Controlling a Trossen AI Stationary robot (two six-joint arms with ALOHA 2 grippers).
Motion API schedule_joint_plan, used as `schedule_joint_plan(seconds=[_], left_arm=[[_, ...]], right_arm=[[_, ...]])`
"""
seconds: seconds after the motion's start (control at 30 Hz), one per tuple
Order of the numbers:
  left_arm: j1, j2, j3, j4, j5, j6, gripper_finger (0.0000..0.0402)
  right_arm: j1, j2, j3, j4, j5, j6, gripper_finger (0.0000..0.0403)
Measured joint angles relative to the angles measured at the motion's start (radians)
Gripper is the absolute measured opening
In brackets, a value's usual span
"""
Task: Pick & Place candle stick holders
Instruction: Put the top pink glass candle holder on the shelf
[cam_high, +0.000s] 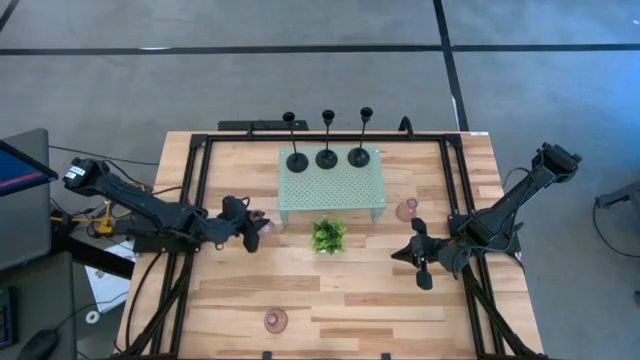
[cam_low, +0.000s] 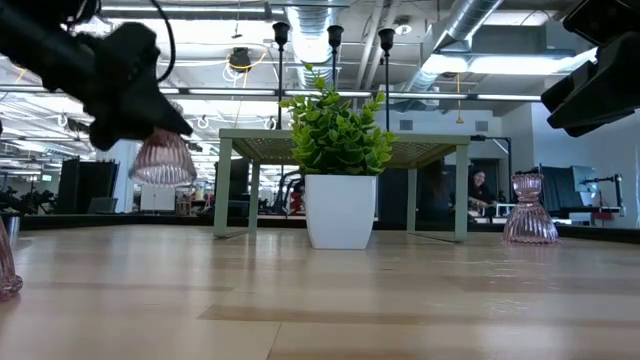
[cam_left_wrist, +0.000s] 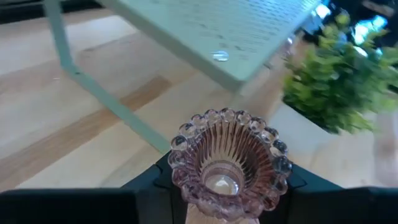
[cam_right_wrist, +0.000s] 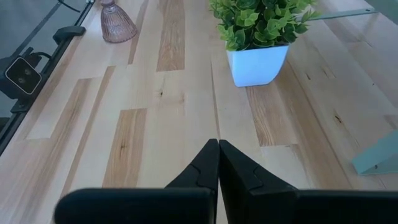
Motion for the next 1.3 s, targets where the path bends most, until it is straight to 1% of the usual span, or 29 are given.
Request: schedule_joint_plan(seconds=[0.13,0.33,0.4,0.53,0.63,0.77,0.87,0.97,1.07,1.23,1.3], left_arm=[[-0.043,0.0,0.084,-0.079,0.051,-0.008,0.0129],[-0.094,0.0,0.197,-0.09,0.058,0.007,0.0129],[-0.097,0.006,0.237,-0.09,0.05,0.046,0.0129],[-0.082,0.051,0.331,-0.086,-0.017,0.126,0.013],[-0.053,0.118,0.423,-0.081,-0.044,0.216,0.013],[0.01,0.234,0.549,-0.078,-0.042,0.35,0.013],[0.073,0.309,0.61,-0.075,-0.04,0.418,0.013],[0.145,0.358,0.623,-0.081,-0.01,0.437,0.013],[0.212,0.39,0.623,-0.08,0.026,0.422,0.013],[0.27,0.434,0.623,-0.068,0.035,0.401,0.013],[0.288,0.454,0.623,-0.062,0.056,0.391,0.013]], right_arm=[[0.0,0.0,0.0,0.001,0.0,0.0,0.0],[0.0,0.0,0.0,0.001,0.0,0.0,0.0],[0.0,0.0,0.0,0.001,0.0,0.0,0.0],[0.0,0.0,0.0,0.001,0.0,0.0,0.0],[0.0,0.0,0.0,0.0,0.0,0.0,0.0],[0.0,0.0,0.0,-0.003,0.0,0.0,0.0],[0.0,0.0,0.0,-0.003,0.0,0.0,0.0],[0.0,0.0,0.0,-0.003,-0.002,0.0,0.0],[0.0,0.0,0.0,-0.003,-0.006,0.0,0.0],[0.0,0.0,0.0,-0.004,-0.007,0.0,0.0],[0.0,0.0,0.0,-0.006,-0.007,0.0,0.0]])
